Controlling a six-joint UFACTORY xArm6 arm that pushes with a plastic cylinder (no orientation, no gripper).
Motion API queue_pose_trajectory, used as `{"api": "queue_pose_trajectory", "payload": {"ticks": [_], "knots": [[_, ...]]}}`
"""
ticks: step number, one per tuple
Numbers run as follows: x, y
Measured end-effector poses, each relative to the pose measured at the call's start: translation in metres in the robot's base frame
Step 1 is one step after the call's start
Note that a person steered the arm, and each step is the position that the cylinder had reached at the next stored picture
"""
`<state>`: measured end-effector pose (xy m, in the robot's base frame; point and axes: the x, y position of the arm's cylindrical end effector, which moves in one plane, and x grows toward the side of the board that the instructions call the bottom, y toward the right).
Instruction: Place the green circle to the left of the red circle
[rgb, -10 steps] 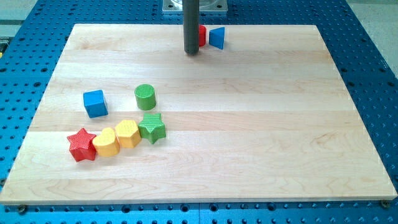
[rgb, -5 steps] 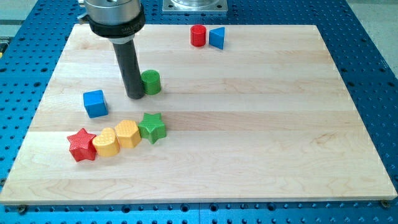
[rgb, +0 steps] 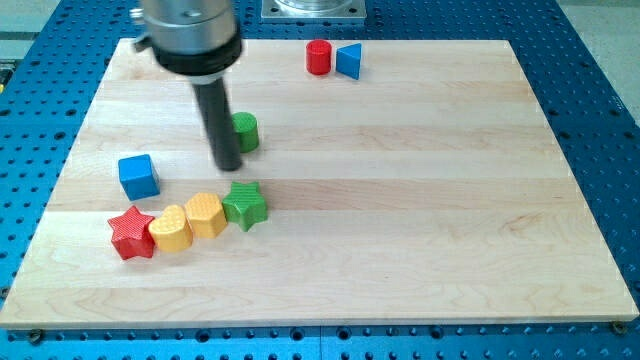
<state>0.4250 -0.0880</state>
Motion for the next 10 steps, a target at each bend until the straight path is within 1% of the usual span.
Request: {"api": "queue_pose_trajectory", "payload": {"ticks": [1, 2, 3, 4, 5, 6, 7, 8, 9, 10], "knots": [[-0.028, 0.025], [-0.086, 0.009], [-0.043, 0.000], [-0.043, -0.050], [-0.081, -0.019], [-0.098, 0.028], [-0.130, 0.028], [-0.120, 0.000], [-0.130, -0.045], [-0.143, 0.000]]}}
